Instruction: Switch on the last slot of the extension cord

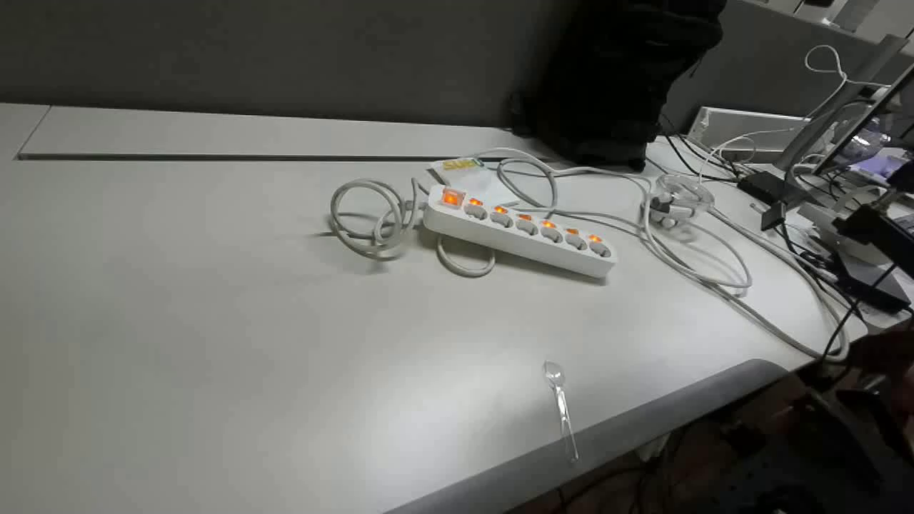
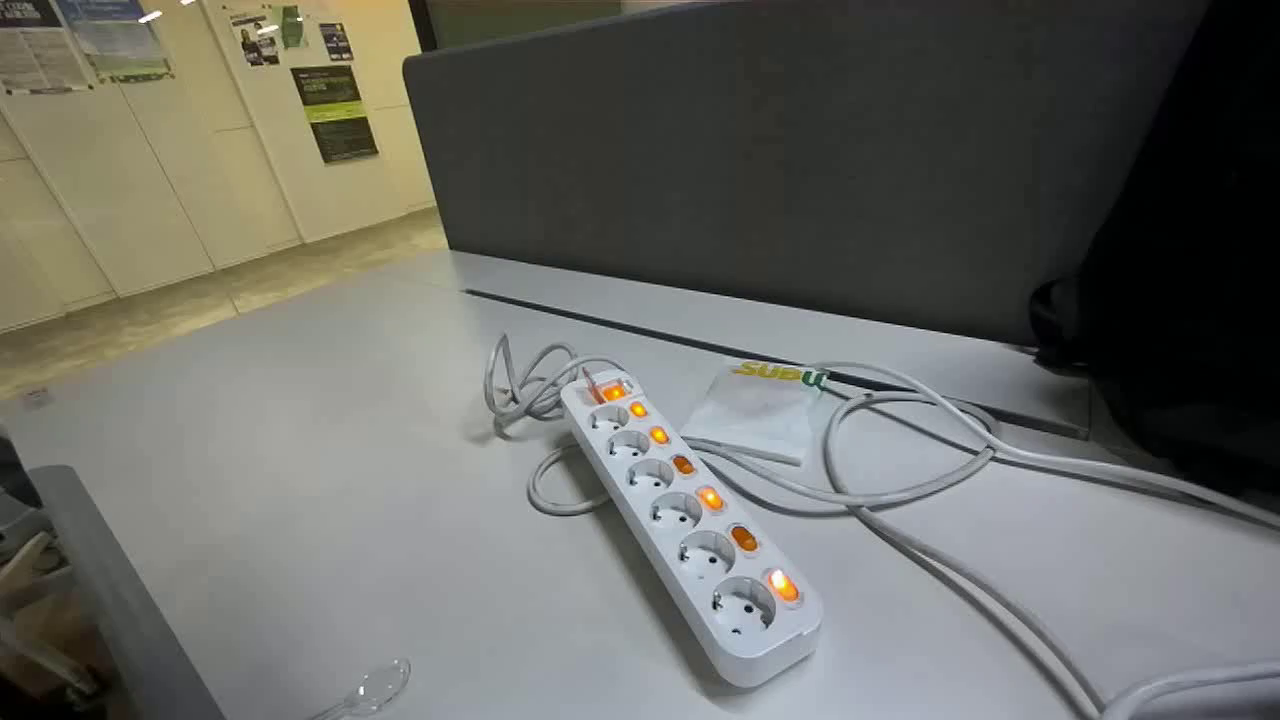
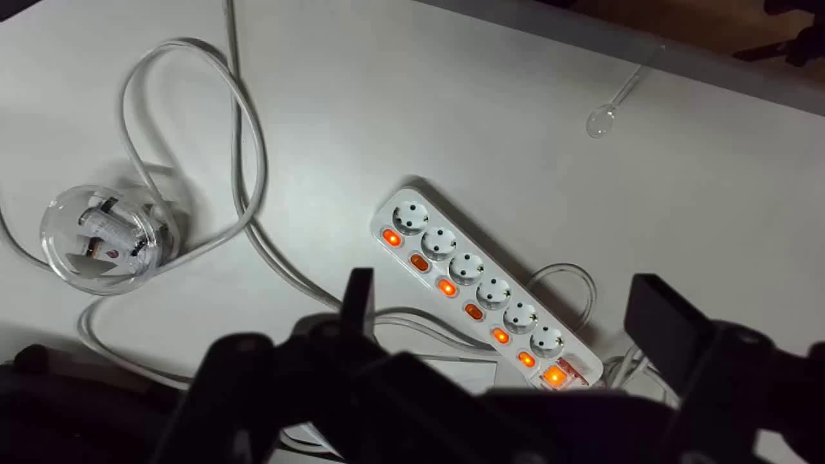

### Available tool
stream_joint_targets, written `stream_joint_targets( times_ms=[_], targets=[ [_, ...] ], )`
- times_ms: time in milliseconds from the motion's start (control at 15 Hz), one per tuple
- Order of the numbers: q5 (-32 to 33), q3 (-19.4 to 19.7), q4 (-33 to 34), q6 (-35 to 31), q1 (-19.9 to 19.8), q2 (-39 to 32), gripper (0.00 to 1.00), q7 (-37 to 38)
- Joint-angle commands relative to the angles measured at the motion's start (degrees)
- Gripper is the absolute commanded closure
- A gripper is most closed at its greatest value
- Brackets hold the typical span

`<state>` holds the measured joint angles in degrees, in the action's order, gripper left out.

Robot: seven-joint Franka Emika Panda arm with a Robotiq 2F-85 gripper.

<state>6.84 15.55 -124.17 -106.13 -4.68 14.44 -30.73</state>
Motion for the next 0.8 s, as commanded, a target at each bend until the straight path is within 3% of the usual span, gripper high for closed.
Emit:
stream_joint_targets(
  times_ms=[0, 733],
  targets=[
    [-0.2, -0.9, 0.1, 0.1, -1.0, -0.1, 0.00, -0.2],
    [-0.2, -0.9, -0.4, 0.1, -1.0, -0.8, 0.00, -0.2]
  ],
)
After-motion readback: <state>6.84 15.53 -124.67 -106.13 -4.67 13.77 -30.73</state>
